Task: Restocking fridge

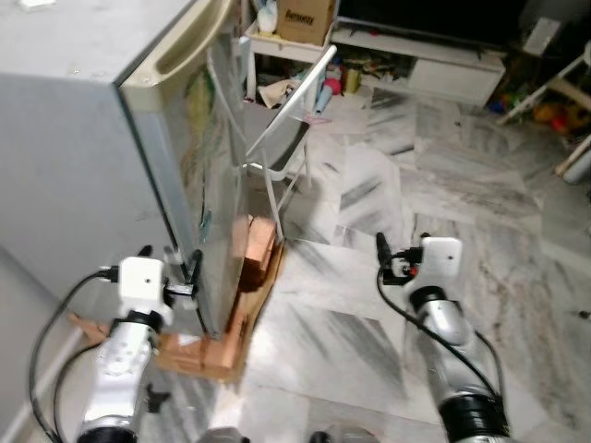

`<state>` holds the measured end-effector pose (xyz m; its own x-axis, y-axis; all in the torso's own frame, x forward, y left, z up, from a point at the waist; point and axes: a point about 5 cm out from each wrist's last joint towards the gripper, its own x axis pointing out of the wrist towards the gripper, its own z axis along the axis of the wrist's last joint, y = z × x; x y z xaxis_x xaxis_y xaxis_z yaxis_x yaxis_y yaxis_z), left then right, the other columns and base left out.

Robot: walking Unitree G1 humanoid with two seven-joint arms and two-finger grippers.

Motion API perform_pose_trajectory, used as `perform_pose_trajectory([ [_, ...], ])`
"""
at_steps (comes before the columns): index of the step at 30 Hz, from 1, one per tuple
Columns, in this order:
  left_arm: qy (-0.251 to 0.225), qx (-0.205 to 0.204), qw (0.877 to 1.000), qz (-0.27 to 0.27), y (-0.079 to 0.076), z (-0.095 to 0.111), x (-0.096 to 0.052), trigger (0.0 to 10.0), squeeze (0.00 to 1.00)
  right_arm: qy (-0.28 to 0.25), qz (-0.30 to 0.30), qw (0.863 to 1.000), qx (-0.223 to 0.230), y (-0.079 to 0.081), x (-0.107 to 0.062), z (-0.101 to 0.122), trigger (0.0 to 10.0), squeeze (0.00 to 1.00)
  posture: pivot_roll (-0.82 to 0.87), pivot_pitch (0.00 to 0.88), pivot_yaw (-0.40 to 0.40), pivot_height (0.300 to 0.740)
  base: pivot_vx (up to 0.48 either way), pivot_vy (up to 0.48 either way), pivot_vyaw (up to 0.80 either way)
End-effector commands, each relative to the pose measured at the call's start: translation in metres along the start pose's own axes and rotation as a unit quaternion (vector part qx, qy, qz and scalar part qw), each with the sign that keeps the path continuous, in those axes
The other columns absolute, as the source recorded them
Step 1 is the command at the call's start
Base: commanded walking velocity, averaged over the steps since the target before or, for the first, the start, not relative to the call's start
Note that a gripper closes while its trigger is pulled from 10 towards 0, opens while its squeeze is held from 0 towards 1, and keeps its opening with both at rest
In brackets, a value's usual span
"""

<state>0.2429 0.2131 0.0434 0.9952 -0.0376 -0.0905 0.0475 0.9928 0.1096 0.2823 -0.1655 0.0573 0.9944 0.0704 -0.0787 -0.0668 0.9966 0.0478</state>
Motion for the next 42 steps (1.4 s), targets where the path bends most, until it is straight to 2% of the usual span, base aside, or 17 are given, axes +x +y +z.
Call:
perform_pose_trajectory([
  [1, -0.008, -0.008, 1.000, -0.023, -0.009, 0.004, 0.003, 10.0, 0.00, -0.002, -0.011, 1.000, -0.009, -0.008, -0.001, 0.002, 10.0, 0.00, 0.03, 0.012, -0.046, 0.740, 0.000, 0.000, 0.00],
  [6, -0.005, -0.006, 0.999, -0.037, -0.013, 0.003, 0.007, 10.0, 0.00, 0.003, -0.013, 1.000, -0.013, -0.009, -0.002, 0.000, 10.0, 0.00, 0.02, 0.013, -0.050, 0.740, 0.000, 0.000, 0.00],
  [10, 0.001, -0.019, 0.999, -0.040, -0.014, 0.004, 0.022, 10.0, 0.00, 0.004, -0.010, 1.000, -0.010, -0.008, -0.002, 0.000, 10.0, 0.00, 0.02, 0.015, -0.053, 0.740, 0.000, 0.000, 0.00],
  [11, 0.001, -0.019, 0.999, -0.040, -0.014, 0.004, 0.022, 10.0, 0.00, 0.004, -0.010, 1.000, -0.010, -0.008, -0.002, 0.000, 10.0, 0.00, 0.02, 0.015, -0.053, 0.740, 0.000, 0.000, 0.00],
  [18, 0.000, -0.010, 0.999, -0.045, -0.017, 0.010, 0.041, 10.0, 0.00, 0.071, 0.044, 0.996, -0.015, 0.000, -0.012, -0.020, 10.0, 0.00, 0.00, 0.018, -0.060, 0.740, 0.000, 0.000, 0.00],
  [21, -0.004, -0.006, 0.999, -0.040, -0.014, 0.015, 0.052, 10.0, 0.00, 0.128, 0.050, 0.990, 0.027, 0.002, -0.015, -0.030, 10.0, 0.00, -0.02, 0.019, -0.055, 0.740, 0.000, 0.000, 0.00],
  [25, -0.005, -0.005, 0.999, -0.040, -0.011, 0.017, 0.058, 10.0, 0.00, 0.135, 0.063, 0.989, 0.008, 0.002, -0.017, -0.032, 10.0, 0.00, -0.03, 0.019, -0.050, 0.740, 0.000, 0.000, 0.00],
  [27, -0.005, 0.003, 0.999, -0.035, -0.009, 0.021, 0.065, 10.0, 0.00, 0.139, 0.064, 0.988, 0.011, 0.001, -0.021, -0.033, 10.0, 0.00, -0.04, 0.020, -0.049, 0.740, 0.000, 0.000, 0.00],
  [35, 0.008, 0.006, 1.000, -0.012, -0.004, 0.023, 0.076, 10.0, 0.00, 0.135, 0.102, 0.985, 0.025, 0.009, -0.025, -0.026, 10.0, 0.00, -0.06, 0.018, -0.047, 0.740, 0.000, 0.000, 0.00],
  [39, 0.003, 0.007, 1.000, -0.020, -0.008, 0.030, 0.083, 10.0, 0.00, 0.136, 0.117, 0.983, 0.032, 0.012, -0.026, -0.024, 10.0, 0.00, -0.07, 0.020, -0.041, 0.740, 0.000, 0.000, 0.00],
  [41, 0.001, 0.008, 1.000, -0.026, -0.011, 0.032, 0.085, 10.0, 0.00, 0.149, 0.132, 0.980, 0.019, 0.013, -0.029, -0.027, 10.0, 0.00, -0.07, 0.023, -0.040, 0.740, 0.000, 0.000, 0.00],
  [42, 0.003, -0.004, 0.999, -0.036, -0.018, 0.035, 0.090, 10.0, 0.00, 0.181, 0.142, 0.973, -0.007, 0.012, -0.033, -0.035, 10.0, 0.00, -0.07, 0.023, -0.043, 0.740, 0.000, 0.000, 0.00],
])
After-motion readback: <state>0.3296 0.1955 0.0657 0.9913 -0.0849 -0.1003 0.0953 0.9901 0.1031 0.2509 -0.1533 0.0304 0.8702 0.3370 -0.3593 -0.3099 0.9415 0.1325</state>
